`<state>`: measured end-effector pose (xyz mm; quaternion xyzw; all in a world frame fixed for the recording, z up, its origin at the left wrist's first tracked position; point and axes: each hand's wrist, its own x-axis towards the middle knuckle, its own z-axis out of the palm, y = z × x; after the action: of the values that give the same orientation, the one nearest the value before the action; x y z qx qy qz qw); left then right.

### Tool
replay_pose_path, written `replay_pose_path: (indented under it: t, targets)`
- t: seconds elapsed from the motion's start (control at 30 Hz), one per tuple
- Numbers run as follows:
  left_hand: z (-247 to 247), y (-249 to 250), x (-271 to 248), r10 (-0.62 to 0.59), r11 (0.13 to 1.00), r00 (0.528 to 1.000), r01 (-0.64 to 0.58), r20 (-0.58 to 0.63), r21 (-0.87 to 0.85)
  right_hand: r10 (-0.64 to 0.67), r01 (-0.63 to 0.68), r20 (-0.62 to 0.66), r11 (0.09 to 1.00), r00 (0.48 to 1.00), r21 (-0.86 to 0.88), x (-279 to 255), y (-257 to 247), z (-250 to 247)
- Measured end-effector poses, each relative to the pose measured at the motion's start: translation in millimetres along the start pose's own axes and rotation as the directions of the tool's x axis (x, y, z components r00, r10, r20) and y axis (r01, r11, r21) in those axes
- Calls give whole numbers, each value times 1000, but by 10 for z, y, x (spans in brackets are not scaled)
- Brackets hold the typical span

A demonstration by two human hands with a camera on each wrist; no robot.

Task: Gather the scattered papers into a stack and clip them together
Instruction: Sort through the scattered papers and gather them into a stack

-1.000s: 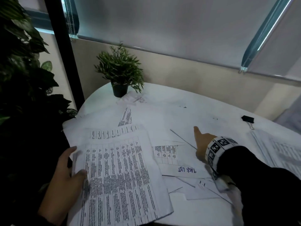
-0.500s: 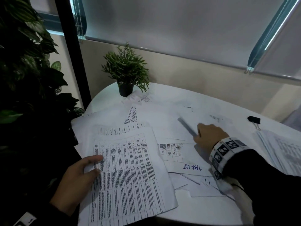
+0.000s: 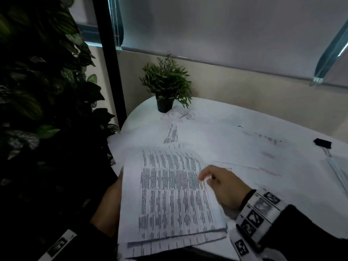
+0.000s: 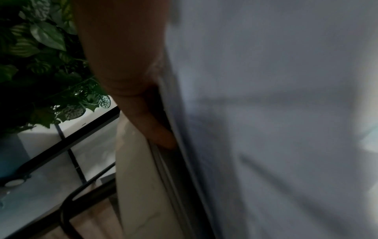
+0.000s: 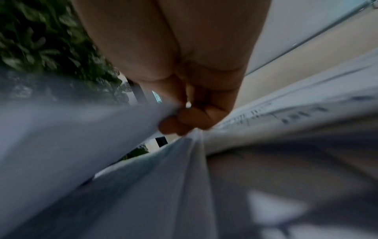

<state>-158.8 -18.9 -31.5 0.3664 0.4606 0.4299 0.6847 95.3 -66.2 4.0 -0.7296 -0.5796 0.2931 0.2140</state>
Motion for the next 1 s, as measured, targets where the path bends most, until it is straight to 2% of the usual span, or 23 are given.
replay_pose_path:
  t: [0.07, 0.13, 0.2, 0.27, 0.33, 0.4, 0.5, 0.6, 0.7, 0.8, 0.93, 1.0]
  targets:
    - [-16, -15, 30, -39, 986, 999, 35, -27, -163, 56, -56, 24, 998, 998, -17, -25, 24, 44]
    - [-30, -48, 12, 2, 989, 996, -15, -88, -149, 59, -57, 29, 997, 998, -54, -47, 0, 22]
    - [7, -59, -21, 142, 988, 985, -136, -95, 69, 29, -25, 81, 998, 996, -49, -79, -54, 4]
    - [54, -10, -51, 274, 939, 960, -253, -61, 233, -35, 38, 48, 996, 998, -78, -87, -98, -17]
    - [47, 117, -72, 372, 906, 928, -363, 0, 218, -23, 28, -62, 997, 998, 75, -74, -144, -55]
    - [50, 274, -86, 463, 875, 886, -461, 23, 149, 28, 27, -144, 931, 989, 365, -49, -203, -109]
    - [109, 466, -179, 578, 815, 816, -578, 20, 37, -69, 202, -228, 748, 971, 632, -65, -339, -183]
    - [201, 579, -308, 669, 743, 743, -669, 16, 4, -230, 447, -397, 629, 889, 636, -148, -554, -269]
    - [282, 629, -382, 717, 696, 694, -718, 65, -1, -317, 564, -473, 569, 822, 598, -170, -643, -306]
    - [244, 561, -344, 700, 710, 710, -703, 77, 37, -321, 548, -453, 602, 832, 580, -111, -565, -257]
    - [161, 384, -224, 645, 757, 762, -647, 49, 94, -220, 419, -384, 701, 897, 577, -96, -399, -147]
    - [171, 374, -202, 639, 758, 767, -641, 56, 125, -189, 416, -406, 684, 894, 599, -113, -388, -136]
